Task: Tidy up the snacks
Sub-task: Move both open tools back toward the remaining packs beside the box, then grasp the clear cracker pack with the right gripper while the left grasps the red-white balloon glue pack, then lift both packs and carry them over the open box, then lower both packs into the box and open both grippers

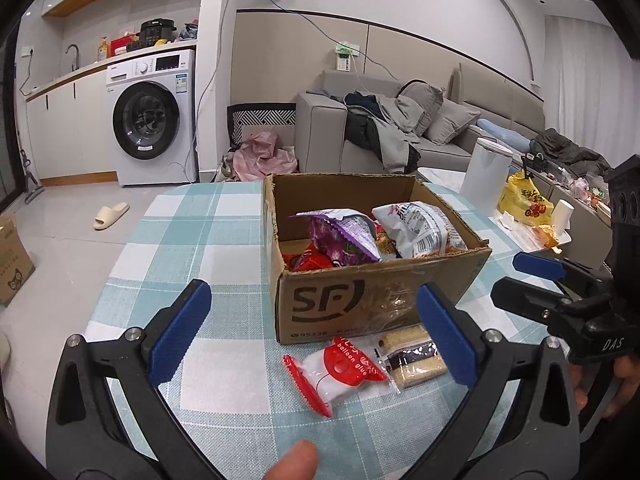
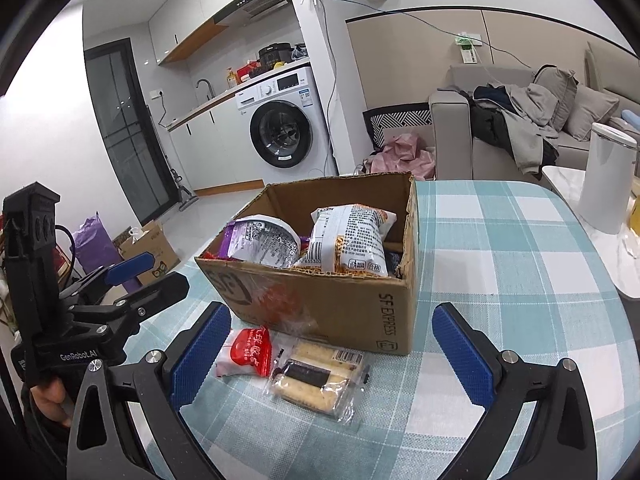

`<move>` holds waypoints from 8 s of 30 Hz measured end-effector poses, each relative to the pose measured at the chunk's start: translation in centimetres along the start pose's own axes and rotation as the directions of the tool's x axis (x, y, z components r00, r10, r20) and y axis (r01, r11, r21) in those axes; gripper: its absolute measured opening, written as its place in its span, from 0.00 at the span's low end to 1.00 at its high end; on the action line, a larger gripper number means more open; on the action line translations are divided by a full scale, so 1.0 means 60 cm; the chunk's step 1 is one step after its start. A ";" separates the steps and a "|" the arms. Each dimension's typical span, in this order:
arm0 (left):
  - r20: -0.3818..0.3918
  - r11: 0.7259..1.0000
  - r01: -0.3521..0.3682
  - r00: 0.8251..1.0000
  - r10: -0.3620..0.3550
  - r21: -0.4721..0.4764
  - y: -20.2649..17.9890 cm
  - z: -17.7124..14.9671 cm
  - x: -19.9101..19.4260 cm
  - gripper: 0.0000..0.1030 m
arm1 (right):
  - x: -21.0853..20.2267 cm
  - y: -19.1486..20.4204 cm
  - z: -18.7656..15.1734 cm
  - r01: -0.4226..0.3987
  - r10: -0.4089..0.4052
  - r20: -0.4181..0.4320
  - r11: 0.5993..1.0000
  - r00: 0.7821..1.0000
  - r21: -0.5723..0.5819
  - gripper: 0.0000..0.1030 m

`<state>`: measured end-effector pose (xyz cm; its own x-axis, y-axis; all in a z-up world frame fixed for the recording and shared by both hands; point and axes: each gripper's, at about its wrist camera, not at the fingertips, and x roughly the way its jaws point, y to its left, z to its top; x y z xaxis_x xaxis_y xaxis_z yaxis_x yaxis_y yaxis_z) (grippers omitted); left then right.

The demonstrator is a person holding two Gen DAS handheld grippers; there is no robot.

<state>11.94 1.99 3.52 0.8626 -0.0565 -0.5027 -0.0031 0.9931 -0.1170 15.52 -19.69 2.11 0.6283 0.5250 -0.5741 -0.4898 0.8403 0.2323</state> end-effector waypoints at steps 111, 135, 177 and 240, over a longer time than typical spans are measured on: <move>-0.246 1.000 -0.012 0.969 0.012 0.002 0.038 -0.091 0.129 0.99 | 0.184 0.069 -0.085 0.060 -0.086 -0.308 0.994 0.947 -0.094 0.64; -0.356 0.998 0.055 0.933 -0.061 -0.029 0.013 -0.099 0.187 0.64 | 0.145 0.065 -0.075 0.050 -0.075 -0.270 0.994 0.960 -0.099 0.64; -0.178 0.990 0.141 0.974 -0.139 0.000 -0.018 -0.026 0.012 0.46 | 0.064 0.098 -0.030 -0.020 0.003 -0.151 0.993 0.988 -0.113 0.64; -0.208 0.997 0.064 0.977 -0.053 0.046 -0.023 0.097 0.200 0.45 | 0.159 0.048 0.129 0.047 -0.050 -0.047 0.998 0.998 -0.047 0.64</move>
<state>25.26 0.52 2.62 0.7376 -0.1293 -0.6627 0.0757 0.9911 -0.1092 24.78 -11.22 3.39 0.6225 0.4756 -0.6216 -0.4875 0.8569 0.1675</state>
